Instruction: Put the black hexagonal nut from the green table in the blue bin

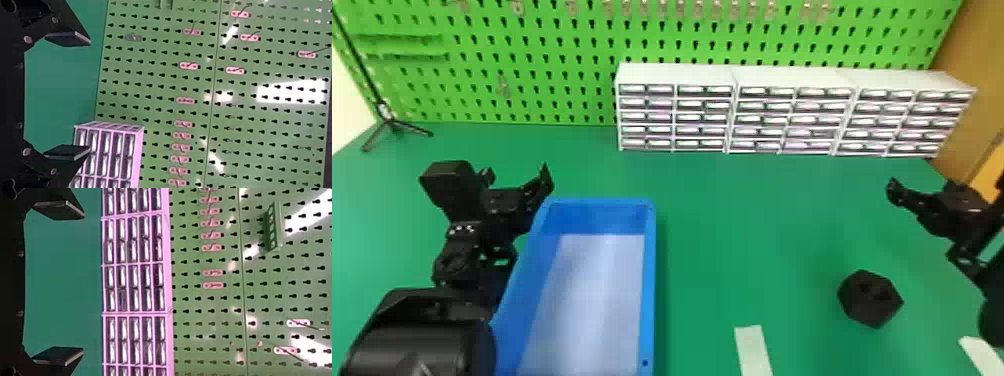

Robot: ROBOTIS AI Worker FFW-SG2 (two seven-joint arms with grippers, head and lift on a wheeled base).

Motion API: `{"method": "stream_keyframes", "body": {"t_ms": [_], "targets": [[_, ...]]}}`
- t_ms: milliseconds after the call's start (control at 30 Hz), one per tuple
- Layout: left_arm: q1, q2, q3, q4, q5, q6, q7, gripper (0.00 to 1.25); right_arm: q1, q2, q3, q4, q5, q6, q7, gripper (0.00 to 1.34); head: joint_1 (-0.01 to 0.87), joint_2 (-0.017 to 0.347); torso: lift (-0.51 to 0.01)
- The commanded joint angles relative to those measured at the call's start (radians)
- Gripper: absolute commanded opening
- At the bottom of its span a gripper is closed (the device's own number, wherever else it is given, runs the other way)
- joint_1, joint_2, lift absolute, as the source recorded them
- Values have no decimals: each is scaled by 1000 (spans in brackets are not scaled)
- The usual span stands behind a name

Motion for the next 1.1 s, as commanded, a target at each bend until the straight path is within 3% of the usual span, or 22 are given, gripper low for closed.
{"method": "stream_keyframes", "body": {"t_ms": [0,267,633,867,1067], "targets": [[0,0,0,0,1,0,0,948,1,0,-5,-1,2,1,2,1247,683,28,-96],[0,0,0,0,5,0,0,948,7,5,-62,-22,4,44,49,1247,683,28,-96],[4,0,-2,0,8,0,0,948,56,-9,-116,-160,93,207,137,1247,683,28,-96],[2,0,0,0,6,0,0,948,68,-18,-99,-180,166,267,225,1249,683,28,-96],[5,2,0,0,6,0,0,948,91,-73,-42,-205,179,320,259,1247,683,28,-96]]}}
